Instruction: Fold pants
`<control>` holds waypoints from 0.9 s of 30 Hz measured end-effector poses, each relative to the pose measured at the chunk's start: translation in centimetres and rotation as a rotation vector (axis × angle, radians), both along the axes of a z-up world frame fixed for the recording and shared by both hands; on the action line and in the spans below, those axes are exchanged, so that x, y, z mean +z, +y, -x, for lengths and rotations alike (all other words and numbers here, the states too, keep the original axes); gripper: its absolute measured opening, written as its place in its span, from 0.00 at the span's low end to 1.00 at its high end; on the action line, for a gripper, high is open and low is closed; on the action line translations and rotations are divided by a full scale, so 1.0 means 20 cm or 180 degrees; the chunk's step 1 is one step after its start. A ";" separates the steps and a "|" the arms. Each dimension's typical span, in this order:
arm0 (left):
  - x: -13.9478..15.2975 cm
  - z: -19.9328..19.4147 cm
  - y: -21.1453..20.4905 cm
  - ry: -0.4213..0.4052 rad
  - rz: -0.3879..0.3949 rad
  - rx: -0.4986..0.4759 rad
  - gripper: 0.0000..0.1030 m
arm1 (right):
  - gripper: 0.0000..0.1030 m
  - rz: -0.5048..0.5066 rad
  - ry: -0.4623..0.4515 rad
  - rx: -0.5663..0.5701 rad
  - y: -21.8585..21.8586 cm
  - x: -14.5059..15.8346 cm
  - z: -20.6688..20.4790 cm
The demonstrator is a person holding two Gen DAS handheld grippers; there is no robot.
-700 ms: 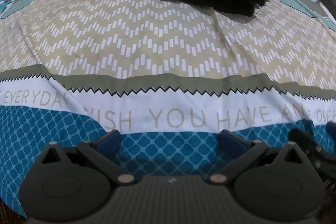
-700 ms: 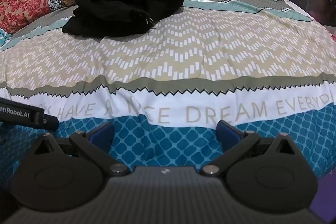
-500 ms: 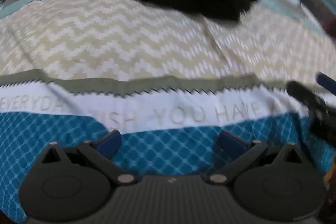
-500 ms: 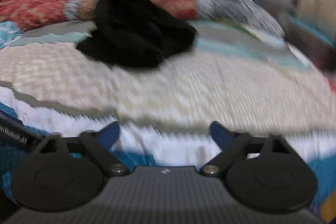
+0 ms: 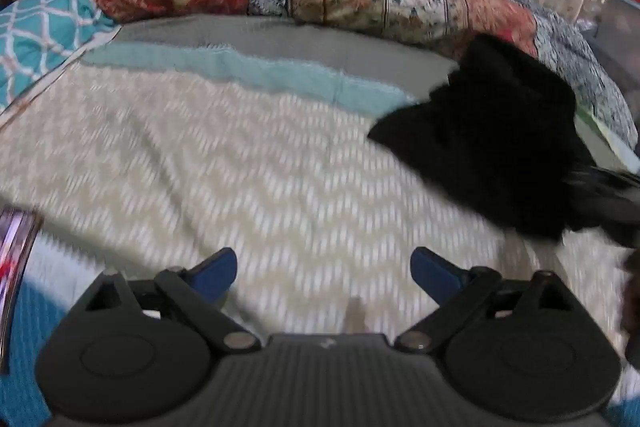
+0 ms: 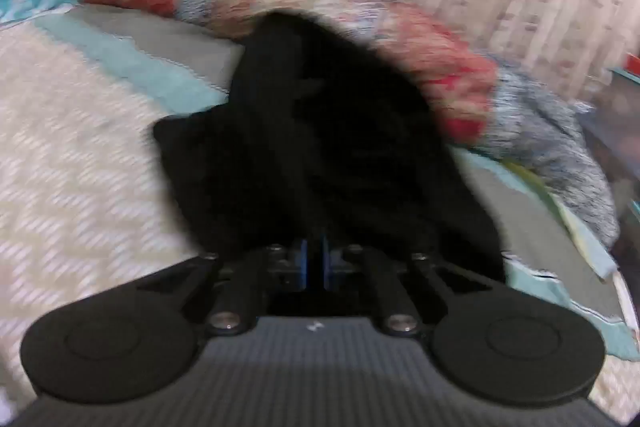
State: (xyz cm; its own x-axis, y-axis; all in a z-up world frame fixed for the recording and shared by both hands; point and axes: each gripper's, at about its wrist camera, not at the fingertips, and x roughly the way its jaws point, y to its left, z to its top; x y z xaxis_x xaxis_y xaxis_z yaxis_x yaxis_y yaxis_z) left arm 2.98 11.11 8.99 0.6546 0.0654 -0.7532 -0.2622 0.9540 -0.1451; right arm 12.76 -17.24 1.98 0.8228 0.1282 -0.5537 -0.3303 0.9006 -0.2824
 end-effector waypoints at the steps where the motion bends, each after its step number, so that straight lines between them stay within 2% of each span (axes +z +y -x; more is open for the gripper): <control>1: 0.00 -0.08 0.01 0.0014 0.0082 -0.0032 0.94 | 0.09 -0.0306 -0.0087 -0.0169 -0.12 0.09 0.01; 3: -0.02 -0.23 0.03 0.0087 0.0381 -0.0082 0.94 | 0.09 -0.0761 -0.0225 -0.0482 -0.35 0.24 0.07; 6: -0.14 -0.49 0.00 0.0183 0.1054 -0.0127 0.94 | 0.09 -0.0983 -0.0313 -0.0928 -0.63 0.35 0.15; 9: -0.38 -0.68 -0.01 0.0324 0.1614 -0.0040 0.93 | 0.09 -0.1252 -0.0149 -0.1213 -0.83 0.41 0.21; 10: -0.43 -0.73 -0.02 0.0335 0.1720 -0.0017 0.89 | 0.09 -0.1301 -0.0087 -0.1266 -0.86 0.42 0.22; 12: -0.45 -0.79 -0.05 0.0265 0.1687 0.0129 0.45 | 0.09 -0.1359 0.0012 -0.1327 -0.86 0.44 0.23; 13: -0.45 -0.81 -0.05 0.0328 0.1802 0.0128 0.06 | 0.09 -0.1398 0.0033 -0.1350 -0.87 0.46 0.25; 14: -0.45 -0.81 -0.04 0.0365 0.2075 0.0111 0.07 | 0.09 -0.1431 -0.0022 -0.1391 -0.89 0.49 0.27; 15: -0.42 -0.79 -0.03 0.0267 0.2241 0.0135 0.07 | 0.09 -0.1486 -0.0126 -0.1460 -0.93 0.54 0.26; 17: -0.29 -0.73 0.00 0.0016 0.2168 0.0019 0.07 | 0.09 -0.1610 -0.0388 -0.1701 -1.02 0.61 0.31; 21: -0.02 -0.45 0.11 -0.0513 0.2495 -0.0175 0.07 | 0.09 -0.1589 -0.0842 -0.2040 -1.13 0.78 0.39; 24: 0.10 -0.16 0.24 -0.0772 0.2461 -0.0166 0.07 | 0.09 -0.1601 -0.1161 -0.2202 -1.19 0.87 0.51; 27: 0.10 0.12 0.35 -0.0797 0.2327 0.0025 0.07 | 0.09 -0.1573 -0.1349 -0.2336 -1.28 0.88 0.61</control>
